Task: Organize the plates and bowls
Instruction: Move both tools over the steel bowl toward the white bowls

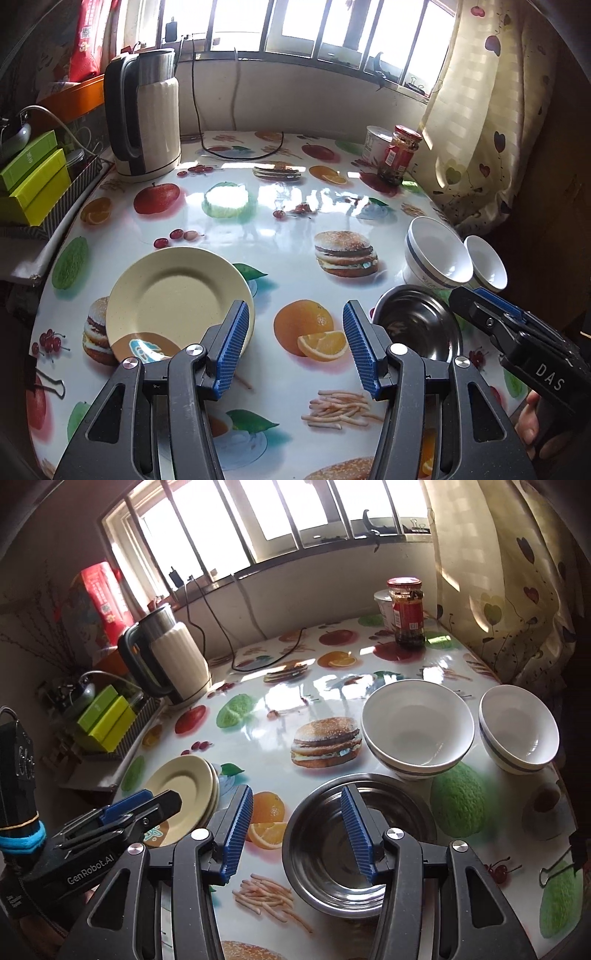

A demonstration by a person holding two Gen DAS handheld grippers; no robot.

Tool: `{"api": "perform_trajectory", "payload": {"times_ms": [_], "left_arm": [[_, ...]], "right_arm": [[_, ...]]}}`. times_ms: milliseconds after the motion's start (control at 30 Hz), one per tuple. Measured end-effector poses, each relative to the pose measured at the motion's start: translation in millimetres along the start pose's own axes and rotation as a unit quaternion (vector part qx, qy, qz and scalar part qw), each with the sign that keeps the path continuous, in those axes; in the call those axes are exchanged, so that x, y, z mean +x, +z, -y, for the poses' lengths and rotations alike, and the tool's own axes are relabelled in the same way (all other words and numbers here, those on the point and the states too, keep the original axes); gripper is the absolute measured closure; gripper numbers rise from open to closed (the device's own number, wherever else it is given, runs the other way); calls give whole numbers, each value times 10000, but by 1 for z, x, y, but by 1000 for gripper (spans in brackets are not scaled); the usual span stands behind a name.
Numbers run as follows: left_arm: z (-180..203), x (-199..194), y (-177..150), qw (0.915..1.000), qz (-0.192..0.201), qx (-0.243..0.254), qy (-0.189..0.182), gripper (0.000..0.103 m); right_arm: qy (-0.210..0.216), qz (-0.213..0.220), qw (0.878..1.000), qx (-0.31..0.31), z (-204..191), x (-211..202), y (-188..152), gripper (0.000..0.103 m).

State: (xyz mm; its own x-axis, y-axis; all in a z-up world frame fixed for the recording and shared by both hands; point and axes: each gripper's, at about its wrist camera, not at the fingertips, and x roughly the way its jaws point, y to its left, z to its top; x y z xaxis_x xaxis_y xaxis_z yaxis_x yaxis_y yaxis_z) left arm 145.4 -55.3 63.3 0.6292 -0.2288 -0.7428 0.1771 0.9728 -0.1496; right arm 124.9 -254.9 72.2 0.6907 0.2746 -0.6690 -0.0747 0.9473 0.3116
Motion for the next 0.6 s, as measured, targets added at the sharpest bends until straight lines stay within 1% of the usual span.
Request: {"api": "perform_trajectory", "payload": {"times_ms": [33,133,233,400,500,600], "left_arm": [[4,0,0,10000,7,61,32,49],[14,3,0,9998,-44,149,-84,49],[25,3,1,9995,23,327,-40,49],[38,7,5,9990,4,405,-163,49],[46,10,7,9986,24,498,-159,49],[53,17,11,9983,-29,516,-272,49]], "right_arm": [[-60,28,10000,16,4,-2,0,53],[-240,91,9997,42,14,-7,0,53],[-442,141,9989,119,24,-11,-1,53],[-608,173,9979,157,37,-15,-2,53],[-702,217,9971,210,44,-19,-1,53],[-834,281,9959,214,51,-22,2,52]]}}
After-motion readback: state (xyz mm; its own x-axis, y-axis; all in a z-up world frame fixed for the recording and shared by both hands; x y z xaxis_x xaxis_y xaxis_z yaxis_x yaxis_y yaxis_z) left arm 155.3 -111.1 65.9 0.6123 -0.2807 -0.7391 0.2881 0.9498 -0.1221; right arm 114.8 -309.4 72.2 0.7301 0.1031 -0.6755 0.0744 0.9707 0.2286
